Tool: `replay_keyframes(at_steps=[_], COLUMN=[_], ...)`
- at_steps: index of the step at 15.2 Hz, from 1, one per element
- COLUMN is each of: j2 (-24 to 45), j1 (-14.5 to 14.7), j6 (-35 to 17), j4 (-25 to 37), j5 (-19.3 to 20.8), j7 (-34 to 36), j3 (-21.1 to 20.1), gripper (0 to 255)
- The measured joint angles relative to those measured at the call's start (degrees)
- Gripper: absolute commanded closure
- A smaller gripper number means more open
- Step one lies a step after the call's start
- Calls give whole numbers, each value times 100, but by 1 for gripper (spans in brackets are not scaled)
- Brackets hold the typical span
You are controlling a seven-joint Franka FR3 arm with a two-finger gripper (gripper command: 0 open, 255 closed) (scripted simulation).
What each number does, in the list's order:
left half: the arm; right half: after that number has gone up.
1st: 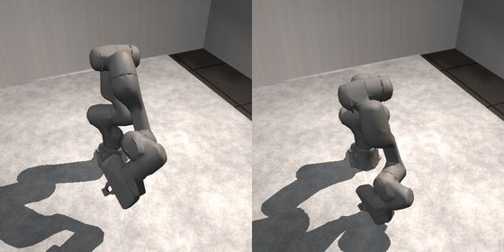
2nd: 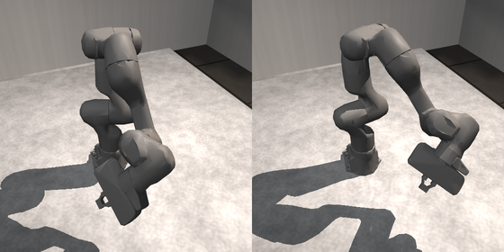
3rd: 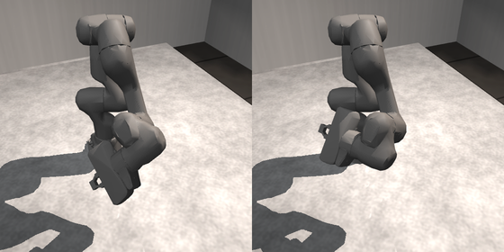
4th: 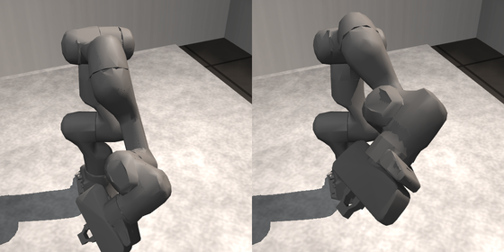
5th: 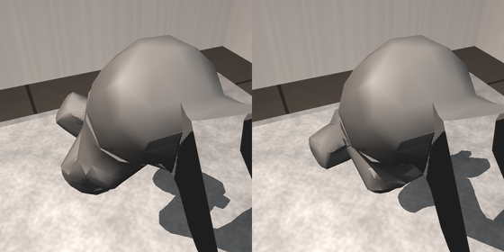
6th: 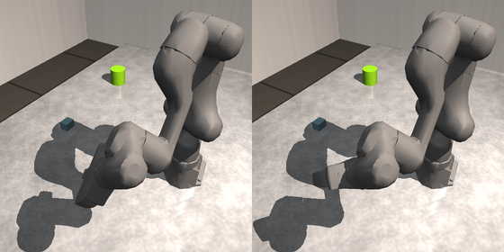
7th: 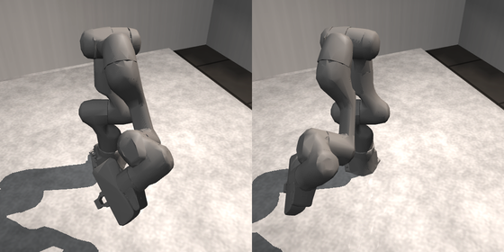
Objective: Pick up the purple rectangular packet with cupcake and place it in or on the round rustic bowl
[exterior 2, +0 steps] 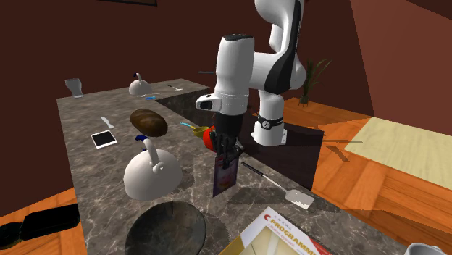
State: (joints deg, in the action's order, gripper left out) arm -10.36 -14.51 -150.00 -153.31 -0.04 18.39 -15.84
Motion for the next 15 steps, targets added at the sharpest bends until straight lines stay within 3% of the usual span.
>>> replay_keyframes(at_steps=[15], j2=[-998], j1=[141], j6=[1408], j4=[430], j5=[-312], j7=[-283], j3=[165], gripper=[255])
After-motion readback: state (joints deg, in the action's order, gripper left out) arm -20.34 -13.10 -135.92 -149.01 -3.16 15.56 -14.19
